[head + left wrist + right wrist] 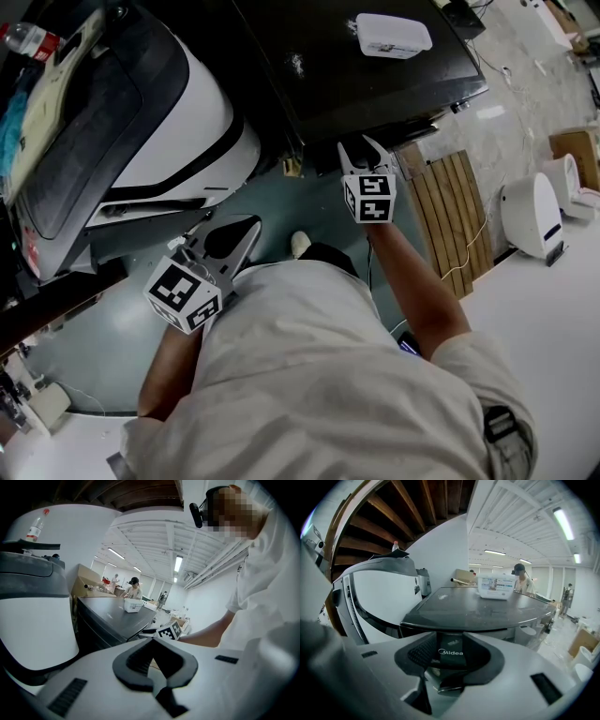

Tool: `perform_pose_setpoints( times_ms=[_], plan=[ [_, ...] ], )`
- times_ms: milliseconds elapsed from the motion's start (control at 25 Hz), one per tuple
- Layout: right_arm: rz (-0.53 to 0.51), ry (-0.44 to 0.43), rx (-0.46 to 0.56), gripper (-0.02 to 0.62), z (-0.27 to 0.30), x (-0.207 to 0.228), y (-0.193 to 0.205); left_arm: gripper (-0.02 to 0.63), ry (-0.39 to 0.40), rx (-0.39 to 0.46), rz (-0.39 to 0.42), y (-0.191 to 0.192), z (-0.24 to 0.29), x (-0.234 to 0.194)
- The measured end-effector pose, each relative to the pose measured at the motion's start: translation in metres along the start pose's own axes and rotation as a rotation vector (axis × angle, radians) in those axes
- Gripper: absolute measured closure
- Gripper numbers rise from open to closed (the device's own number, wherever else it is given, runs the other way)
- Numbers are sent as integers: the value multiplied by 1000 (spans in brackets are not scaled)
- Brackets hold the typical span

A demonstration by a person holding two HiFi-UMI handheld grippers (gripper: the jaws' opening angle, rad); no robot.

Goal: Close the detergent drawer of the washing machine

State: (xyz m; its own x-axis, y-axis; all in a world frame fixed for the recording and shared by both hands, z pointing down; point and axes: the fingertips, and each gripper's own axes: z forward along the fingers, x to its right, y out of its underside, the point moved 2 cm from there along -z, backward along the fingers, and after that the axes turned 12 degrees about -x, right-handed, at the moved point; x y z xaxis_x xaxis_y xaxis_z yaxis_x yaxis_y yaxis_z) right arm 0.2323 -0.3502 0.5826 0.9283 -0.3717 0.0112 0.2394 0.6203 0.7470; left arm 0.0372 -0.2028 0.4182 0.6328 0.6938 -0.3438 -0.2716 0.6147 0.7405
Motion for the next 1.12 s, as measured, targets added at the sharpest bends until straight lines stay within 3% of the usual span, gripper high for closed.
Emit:
perform_pose_setpoints(
  times_ms=[1120],
  plan=[
    [8,15,23,420,5,0,-3,612,27,-23,24,-3,-5,-8]
  ],
)
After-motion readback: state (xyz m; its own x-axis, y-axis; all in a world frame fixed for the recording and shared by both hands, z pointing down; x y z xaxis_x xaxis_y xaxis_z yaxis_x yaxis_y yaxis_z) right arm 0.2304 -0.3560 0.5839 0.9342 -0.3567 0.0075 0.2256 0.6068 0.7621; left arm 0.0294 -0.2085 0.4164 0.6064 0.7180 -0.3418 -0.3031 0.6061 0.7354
